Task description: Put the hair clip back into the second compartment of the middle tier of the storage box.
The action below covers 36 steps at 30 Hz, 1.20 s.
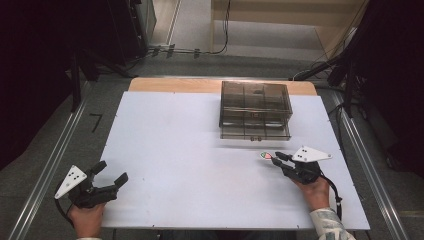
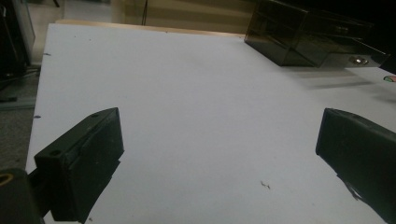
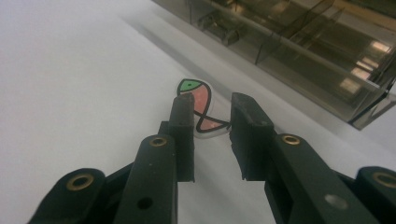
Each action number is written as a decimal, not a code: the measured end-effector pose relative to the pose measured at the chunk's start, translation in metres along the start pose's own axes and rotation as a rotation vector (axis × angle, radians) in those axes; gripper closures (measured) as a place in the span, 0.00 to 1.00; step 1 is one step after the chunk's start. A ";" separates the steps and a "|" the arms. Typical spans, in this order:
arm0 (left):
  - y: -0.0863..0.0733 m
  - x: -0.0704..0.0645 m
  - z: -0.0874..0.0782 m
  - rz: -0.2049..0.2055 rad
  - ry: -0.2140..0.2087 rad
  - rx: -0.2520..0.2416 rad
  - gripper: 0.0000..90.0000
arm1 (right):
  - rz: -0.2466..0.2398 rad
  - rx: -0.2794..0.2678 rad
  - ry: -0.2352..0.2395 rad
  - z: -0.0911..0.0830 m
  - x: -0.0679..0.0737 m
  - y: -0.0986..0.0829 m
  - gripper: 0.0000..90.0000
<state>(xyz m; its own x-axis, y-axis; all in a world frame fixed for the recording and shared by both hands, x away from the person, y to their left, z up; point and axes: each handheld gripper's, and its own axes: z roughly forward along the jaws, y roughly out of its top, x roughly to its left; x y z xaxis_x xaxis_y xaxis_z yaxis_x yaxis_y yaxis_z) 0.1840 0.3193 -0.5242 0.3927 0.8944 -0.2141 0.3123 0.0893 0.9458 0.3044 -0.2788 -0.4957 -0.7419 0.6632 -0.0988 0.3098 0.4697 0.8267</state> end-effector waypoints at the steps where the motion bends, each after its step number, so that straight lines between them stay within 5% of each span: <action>1: 0.000 0.000 0.000 0.000 0.000 0.000 0.01 | 0.000 0.000 0.000 0.000 0.000 0.000 0.77; 36: 0.000 0.001 0.000 -0.002 -0.004 -0.003 0.01 | 0.033 -0.114 -0.050 0.026 -0.015 0.052 0.77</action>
<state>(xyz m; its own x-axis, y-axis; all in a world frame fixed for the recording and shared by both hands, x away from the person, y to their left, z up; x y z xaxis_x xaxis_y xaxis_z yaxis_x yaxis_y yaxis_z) 0.1839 0.3200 -0.5243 0.3955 0.8924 -0.2175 0.3108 0.0928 0.9459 0.3475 -0.2492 -0.4653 -0.7013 0.7064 -0.0958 0.2618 0.3802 0.8871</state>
